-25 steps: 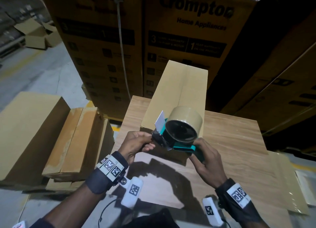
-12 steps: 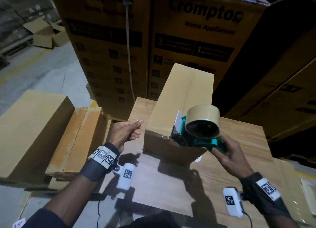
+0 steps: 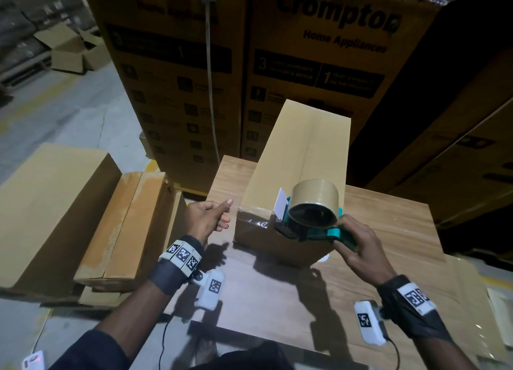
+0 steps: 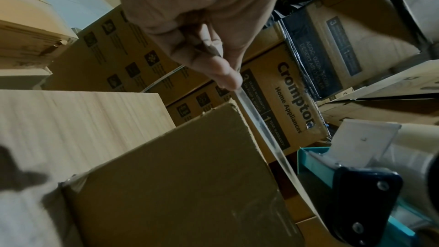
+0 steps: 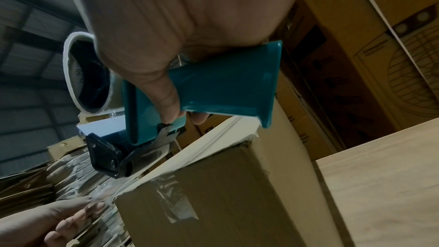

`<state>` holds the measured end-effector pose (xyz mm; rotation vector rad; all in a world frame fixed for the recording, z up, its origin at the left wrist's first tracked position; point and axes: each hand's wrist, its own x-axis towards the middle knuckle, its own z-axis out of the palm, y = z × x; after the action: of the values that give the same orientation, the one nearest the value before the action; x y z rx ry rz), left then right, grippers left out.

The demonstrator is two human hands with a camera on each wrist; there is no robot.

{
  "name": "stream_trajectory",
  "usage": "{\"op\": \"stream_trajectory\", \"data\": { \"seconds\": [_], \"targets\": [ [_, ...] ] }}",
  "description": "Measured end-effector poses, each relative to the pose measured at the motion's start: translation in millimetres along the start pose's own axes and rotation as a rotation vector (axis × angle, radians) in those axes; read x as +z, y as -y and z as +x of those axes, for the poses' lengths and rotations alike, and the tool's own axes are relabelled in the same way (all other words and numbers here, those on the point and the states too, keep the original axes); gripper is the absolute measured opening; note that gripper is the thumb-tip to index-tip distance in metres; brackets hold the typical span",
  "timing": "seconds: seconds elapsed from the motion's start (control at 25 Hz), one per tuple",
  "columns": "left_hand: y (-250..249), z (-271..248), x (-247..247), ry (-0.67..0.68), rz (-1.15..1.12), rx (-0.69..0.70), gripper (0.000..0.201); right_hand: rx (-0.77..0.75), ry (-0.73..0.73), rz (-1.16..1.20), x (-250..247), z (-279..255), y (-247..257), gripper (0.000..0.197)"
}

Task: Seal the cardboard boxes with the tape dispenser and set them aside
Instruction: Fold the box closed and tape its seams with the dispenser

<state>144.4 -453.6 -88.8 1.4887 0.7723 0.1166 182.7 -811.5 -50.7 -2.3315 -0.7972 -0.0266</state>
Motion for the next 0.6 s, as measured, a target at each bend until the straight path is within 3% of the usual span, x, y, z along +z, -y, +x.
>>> {"op": "stream_trajectory", "data": {
  "seconds": [0.6],
  "targets": [
    [10,9,9,0.022,0.024,0.026,0.03,0.059,0.017,-0.037,7,-4,-5,0.054]
  ]
}}
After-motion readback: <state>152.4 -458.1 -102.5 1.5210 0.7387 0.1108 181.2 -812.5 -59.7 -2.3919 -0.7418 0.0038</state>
